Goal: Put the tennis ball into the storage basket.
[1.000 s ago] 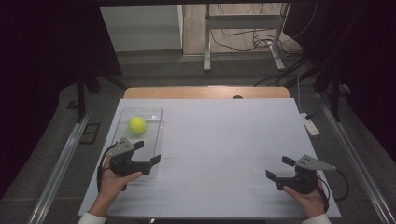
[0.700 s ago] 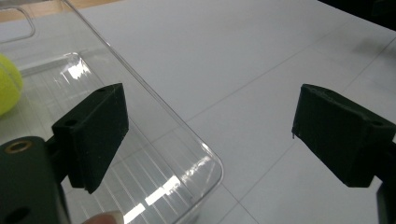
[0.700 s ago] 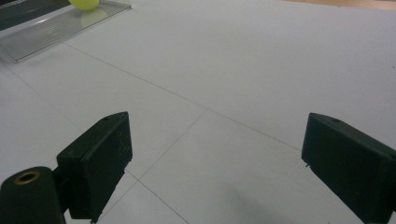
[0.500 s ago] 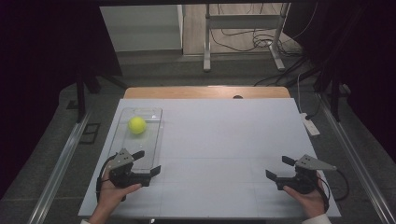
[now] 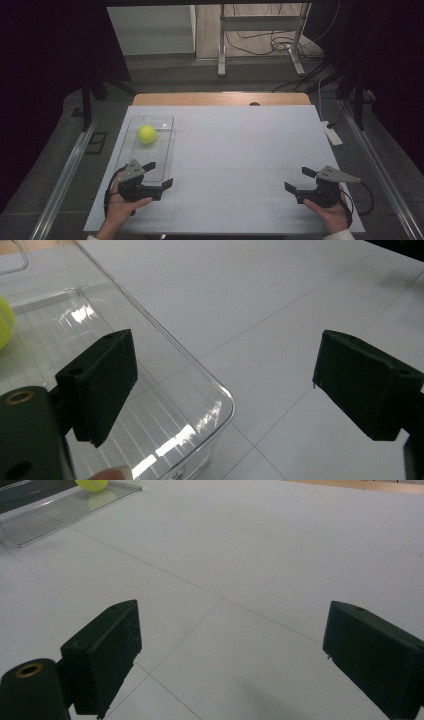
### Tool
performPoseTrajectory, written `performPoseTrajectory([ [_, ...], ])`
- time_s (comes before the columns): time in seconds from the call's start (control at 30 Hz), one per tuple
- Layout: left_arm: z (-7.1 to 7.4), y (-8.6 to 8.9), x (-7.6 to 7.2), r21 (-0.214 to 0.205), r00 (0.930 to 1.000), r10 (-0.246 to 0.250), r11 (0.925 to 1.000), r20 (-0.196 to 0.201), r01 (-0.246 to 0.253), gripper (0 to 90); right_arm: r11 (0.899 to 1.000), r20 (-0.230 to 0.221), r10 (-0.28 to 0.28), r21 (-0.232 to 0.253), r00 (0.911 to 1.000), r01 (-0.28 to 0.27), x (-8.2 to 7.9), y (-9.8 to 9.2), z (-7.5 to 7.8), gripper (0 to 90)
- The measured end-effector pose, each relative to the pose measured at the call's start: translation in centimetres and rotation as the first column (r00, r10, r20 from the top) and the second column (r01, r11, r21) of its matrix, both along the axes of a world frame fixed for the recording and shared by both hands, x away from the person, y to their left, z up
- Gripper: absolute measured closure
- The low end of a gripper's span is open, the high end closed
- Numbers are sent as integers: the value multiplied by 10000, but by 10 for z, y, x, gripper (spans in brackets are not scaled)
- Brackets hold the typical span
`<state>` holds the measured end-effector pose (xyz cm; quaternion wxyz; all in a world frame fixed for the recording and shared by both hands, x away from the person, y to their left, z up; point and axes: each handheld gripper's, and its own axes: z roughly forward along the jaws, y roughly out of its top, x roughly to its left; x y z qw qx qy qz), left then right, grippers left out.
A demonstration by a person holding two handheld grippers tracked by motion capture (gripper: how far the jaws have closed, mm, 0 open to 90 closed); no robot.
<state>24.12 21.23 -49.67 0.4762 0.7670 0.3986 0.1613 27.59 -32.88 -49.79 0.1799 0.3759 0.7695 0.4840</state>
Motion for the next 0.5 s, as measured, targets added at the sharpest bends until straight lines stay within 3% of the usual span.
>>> performPoseTrajectory([
  [0.5, 0, -1, 1, 97, 10000, -69, 9999, 51, 68, 114, 10000, 21, -24, -34, 10000, 24, 0, -1, 0, 91],
])
